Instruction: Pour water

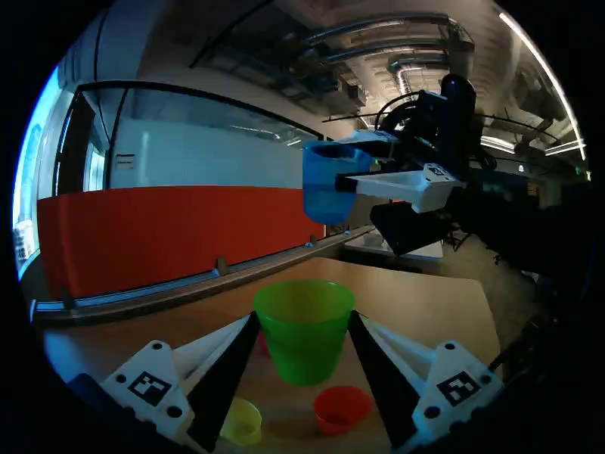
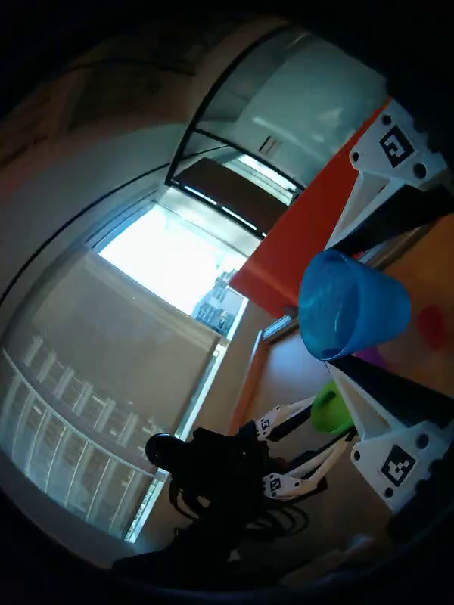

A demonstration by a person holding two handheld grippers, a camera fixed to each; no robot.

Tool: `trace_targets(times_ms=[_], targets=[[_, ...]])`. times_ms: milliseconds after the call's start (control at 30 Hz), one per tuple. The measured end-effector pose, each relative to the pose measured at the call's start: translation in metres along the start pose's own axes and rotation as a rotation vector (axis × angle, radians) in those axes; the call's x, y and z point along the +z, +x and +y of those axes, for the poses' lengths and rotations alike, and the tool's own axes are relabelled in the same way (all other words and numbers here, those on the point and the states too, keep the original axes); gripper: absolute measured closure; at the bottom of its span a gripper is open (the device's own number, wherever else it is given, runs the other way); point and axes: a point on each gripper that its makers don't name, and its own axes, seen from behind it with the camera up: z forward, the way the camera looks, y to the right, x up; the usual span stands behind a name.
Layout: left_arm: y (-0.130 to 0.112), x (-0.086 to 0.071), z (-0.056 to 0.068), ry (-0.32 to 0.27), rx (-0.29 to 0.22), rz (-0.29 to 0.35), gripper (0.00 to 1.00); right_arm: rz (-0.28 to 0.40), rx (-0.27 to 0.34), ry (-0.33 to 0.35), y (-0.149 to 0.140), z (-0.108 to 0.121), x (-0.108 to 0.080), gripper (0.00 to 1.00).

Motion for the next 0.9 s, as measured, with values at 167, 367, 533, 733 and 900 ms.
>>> trace_targets(times_ms=[167, 367, 533, 733, 900], targets=[[0.002, 0.000, 0.001, -0.005, -0.010, 0.012, 0.14, -0.007, -0.053, -0.003, 0.003, 0.001, 0.008, 0.08], [0.004, -0.002, 0.003, -0.010, -0.010, 0.016, 0.14, -0.020, -0.119, -0.005, 0.005, 0.000, 0.017, 0.08], [0.005, -0.003, 0.003, -0.010, -0.006, 0.018, 0.14, -0.022, -0.167, -0.009, 0.008, 0.000, 0.023, 0.08], [0.006, -0.006, 0.002, -0.010, -0.007, 0.023, 0.15, -0.025, -0.228, -0.014, 0.012, -0.001, 0.029, 0.08], [0.006, -0.008, 0.002, -0.012, -0.003, 0.025, 0.15, -0.030, -0.272, -0.017, 0.016, 0.000, 0.035, 0.08]])
